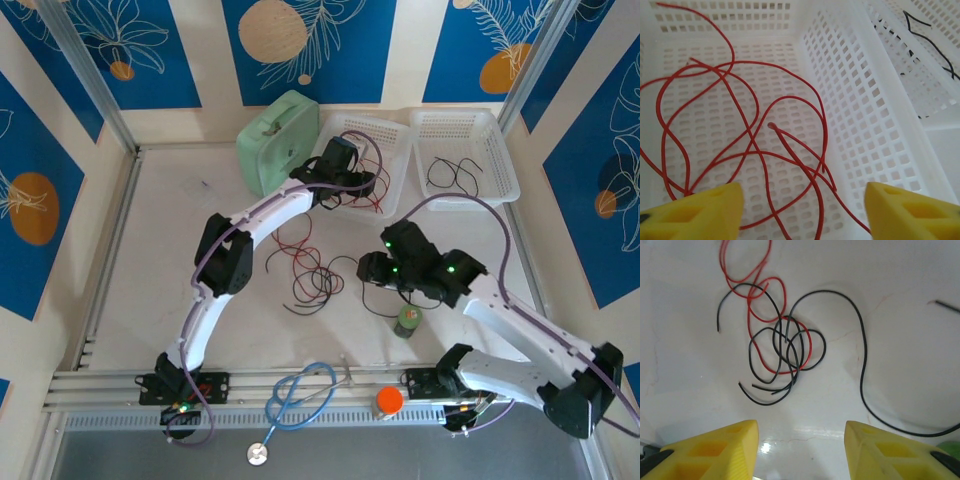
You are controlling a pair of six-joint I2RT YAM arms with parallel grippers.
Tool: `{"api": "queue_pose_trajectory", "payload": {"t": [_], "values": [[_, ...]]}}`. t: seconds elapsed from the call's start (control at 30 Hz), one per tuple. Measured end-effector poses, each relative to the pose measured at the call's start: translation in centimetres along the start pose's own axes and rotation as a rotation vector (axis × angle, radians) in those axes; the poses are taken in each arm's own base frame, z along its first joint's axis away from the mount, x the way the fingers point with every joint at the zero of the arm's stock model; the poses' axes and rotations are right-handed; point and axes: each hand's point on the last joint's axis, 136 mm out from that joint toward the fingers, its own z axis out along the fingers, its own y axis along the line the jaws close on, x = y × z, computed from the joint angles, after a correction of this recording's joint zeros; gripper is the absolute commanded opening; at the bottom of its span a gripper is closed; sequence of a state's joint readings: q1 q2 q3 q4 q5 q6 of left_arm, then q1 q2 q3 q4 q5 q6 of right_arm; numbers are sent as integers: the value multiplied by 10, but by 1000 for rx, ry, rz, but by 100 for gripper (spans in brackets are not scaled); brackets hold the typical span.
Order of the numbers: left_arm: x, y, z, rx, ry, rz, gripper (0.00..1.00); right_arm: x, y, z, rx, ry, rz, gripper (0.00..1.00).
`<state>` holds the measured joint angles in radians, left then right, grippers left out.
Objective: Untangle the cables
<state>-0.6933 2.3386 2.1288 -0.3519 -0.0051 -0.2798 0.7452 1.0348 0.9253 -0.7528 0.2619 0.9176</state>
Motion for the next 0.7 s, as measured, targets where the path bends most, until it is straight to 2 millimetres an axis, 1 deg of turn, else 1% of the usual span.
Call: {"api": "queue_pose_trajectory", "payload": {"t": [0.07, 0.13, 0.17, 0.2, 0.27, 0.33, 0.4, 0.47, 0.5, 0.57, 0.63, 0.7], "values": [[-1, 0, -6, -5, 8, 13, 72, 5, 3, 11, 18, 26, 35, 50], [-8, 1, -18, -15, 2, 25, 77, 7, 7, 22, 25, 34, 85, 54], [-15, 1, -27, -24, -11, 32, 81, 7, 10, 26, 23, 29, 114, 56], [-22, 1, -38, -33, -27, 40, 92, 6, 12, 30, 15, 20, 147, 59], [-41, 1, -68, -55, -75, 54, 100, 6, 13, 38, -2, 2, 220, 60], [-59, 1, -103, -72, -128, 66, 100, 6, 11, 47, -5, -9, 293, 60], [-76, 2, -146, -86, -190, 69, 100, 6, 10, 59, 6, -15, 367, 60], [-87, 5, -184, -94, -240, 68, 100, 4, 12, 71, 15, -17, 419, 60], [-88, 6, -201, -97, -261, 70, 100, 4, 11, 77, 26, -17, 442, 60], [-83, 11, -229, -105, -281, 72, 100, 3, 11, 89, 49, -16, 473, 60], [-69, 16, -246, -113, -280, 72, 100, 0, 14, 99, 67, -17, 498, 60], [-47, 22, -255, -124, -252, 71, 100, -4, 18, 108, 76, -18, 523, 59]]}}
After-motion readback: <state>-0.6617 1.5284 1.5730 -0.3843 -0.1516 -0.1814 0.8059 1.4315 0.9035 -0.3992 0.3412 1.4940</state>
